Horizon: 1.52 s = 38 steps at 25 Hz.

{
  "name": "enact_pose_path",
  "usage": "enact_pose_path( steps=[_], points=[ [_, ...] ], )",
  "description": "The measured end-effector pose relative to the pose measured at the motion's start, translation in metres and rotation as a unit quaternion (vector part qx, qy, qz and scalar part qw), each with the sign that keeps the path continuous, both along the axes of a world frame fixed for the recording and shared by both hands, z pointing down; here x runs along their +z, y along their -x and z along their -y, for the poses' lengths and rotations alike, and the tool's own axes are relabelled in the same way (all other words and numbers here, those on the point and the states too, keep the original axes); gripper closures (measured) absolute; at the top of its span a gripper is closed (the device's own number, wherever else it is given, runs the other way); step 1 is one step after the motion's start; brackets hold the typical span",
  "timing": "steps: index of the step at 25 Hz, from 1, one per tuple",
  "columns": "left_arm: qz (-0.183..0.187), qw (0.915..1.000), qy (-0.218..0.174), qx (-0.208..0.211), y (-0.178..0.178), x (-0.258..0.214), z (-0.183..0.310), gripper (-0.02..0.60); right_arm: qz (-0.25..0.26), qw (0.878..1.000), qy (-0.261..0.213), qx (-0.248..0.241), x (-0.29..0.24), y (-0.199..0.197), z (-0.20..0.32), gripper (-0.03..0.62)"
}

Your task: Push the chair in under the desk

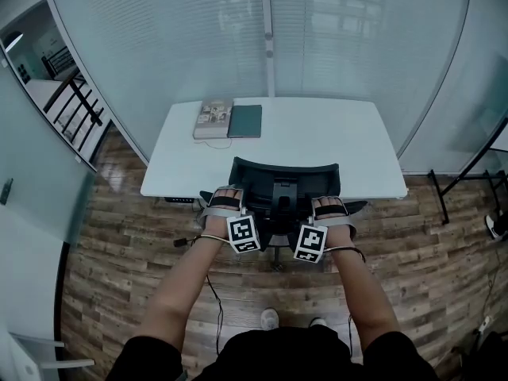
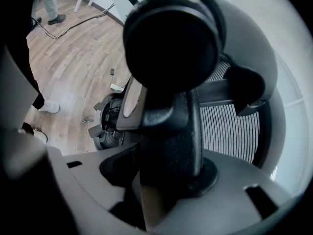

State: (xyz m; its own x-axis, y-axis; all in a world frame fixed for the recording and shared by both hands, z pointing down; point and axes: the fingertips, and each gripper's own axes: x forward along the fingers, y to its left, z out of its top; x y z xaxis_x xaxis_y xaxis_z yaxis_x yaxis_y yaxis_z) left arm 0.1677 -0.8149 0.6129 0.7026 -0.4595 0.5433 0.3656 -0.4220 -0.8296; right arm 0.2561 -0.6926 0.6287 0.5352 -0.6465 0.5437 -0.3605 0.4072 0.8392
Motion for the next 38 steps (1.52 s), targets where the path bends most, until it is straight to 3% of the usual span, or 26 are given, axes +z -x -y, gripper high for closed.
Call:
enact_pose_path(
  steps=[21,38],
  points=[
    [-0.008,0.9998,-0.012,-0.012,-0.032,-0.005,0.008,0.256,0.001,1.000,-0.009,-0.008,-0.005,-0.041,0.015,0.372],
    [-0.011,0.9997,-0.016,-0.017,-0.032,-0.005,0.010,0.252,-0.005,1.000,-0.015,-0.015,-0.006,-0.040,0.016,0.368]
  ],
)
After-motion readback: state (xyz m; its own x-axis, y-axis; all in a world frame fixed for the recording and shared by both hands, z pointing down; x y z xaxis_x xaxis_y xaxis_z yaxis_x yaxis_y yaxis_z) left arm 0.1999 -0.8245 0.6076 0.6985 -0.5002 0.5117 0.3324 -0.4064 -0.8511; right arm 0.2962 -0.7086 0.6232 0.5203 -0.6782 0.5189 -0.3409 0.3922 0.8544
